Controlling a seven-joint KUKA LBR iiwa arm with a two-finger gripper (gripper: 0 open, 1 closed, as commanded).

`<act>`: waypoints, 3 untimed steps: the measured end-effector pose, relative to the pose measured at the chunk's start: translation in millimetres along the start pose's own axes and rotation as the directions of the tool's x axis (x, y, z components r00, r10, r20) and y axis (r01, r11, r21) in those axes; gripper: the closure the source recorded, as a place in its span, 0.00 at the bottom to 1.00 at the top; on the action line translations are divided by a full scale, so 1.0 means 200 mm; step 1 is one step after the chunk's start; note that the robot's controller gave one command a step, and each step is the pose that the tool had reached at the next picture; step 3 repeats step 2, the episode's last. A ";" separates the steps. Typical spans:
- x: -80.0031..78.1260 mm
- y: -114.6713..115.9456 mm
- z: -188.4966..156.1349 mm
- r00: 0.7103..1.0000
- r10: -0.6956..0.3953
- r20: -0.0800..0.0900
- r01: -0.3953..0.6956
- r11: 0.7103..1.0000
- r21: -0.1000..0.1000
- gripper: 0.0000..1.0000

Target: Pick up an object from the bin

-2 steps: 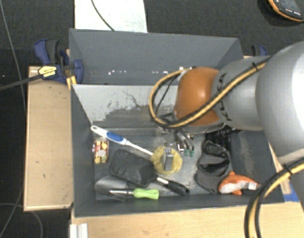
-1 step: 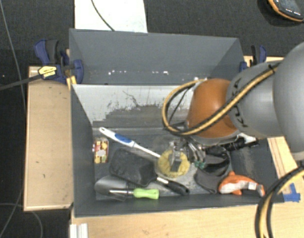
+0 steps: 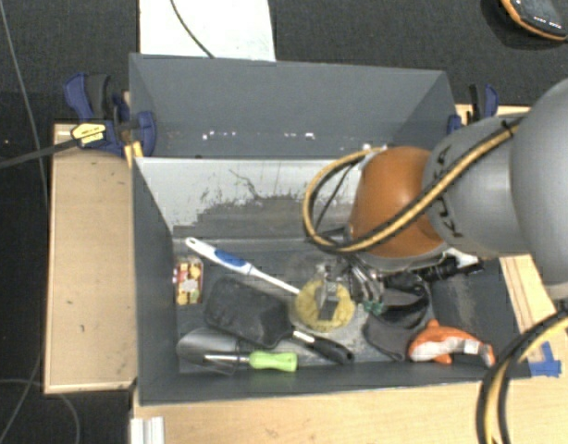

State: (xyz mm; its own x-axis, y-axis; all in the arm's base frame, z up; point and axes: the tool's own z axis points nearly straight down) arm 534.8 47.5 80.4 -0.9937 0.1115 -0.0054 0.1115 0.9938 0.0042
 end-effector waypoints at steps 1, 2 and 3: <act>0.05 0.02 0.03 0.999 0.052 0.014 -0.052 0.999 -0.002 1.00; 0.02 -0.02 -0.72 1.000 -0.007 0.002 0.007 1.000 -0.001 1.00; 0.02 -0.02 -0.72 1.000 -0.007 0.002 0.007 1.000 -0.001 1.00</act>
Offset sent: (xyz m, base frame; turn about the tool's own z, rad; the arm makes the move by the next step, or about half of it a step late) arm -0.0069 -0.0037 0.1442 -0.0084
